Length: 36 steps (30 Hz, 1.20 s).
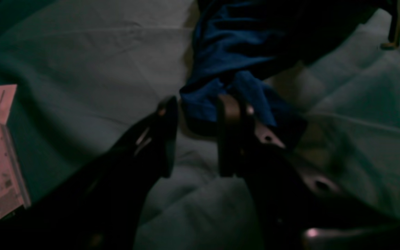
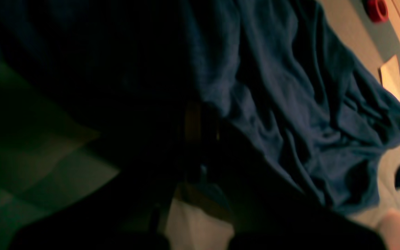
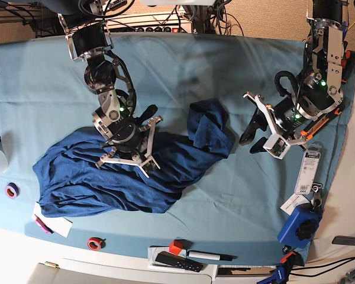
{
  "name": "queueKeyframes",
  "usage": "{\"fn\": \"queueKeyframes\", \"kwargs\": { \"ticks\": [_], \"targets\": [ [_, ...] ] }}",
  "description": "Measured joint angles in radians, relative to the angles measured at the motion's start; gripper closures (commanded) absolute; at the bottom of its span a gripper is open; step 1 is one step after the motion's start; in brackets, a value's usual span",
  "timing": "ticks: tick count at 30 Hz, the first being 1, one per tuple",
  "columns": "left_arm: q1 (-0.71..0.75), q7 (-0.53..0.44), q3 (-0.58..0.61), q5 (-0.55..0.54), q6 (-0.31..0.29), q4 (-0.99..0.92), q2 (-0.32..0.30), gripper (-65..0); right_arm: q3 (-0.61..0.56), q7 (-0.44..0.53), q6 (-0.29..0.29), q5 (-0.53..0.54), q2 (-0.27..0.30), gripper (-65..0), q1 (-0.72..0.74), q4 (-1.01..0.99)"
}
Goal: Layout the t-shirt on the table in an organized manner, then fold the t-shirt properly
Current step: 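Grasp the bunched fold of the shirt with the right gripper, then pull the grasped fold away from the shirt body and release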
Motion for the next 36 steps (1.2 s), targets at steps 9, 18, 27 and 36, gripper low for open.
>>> {"fn": "queueKeyframes", "kwargs": {
  "ticks": [9,18,27,36],
  "targets": [
    [0.000,0.000,0.000,0.000,0.000,0.000,0.000,-20.5,0.000,-0.042,0.004,-0.003,0.000,0.0,-0.095,0.183],
    [0.000,0.000,0.000,0.000,0.000,0.000,0.000,-20.5,0.001,-0.087,0.027,-0.003,0.047,0.0,-0.233,0.316],
    [0.000,0.000,0.000,0.000,0.000,0.000,0.000,-20.5,0.004,-0.093,0.030,-0.007,0.135,0.0,-0.352,0.450],
    [0.000,0.000,0.000,0.000,0.000,0.000,0.000,-20.5,0.053,-0.073,0.028,0.028,0.135,-28.8,-0.362,0.453]
  ]
}}
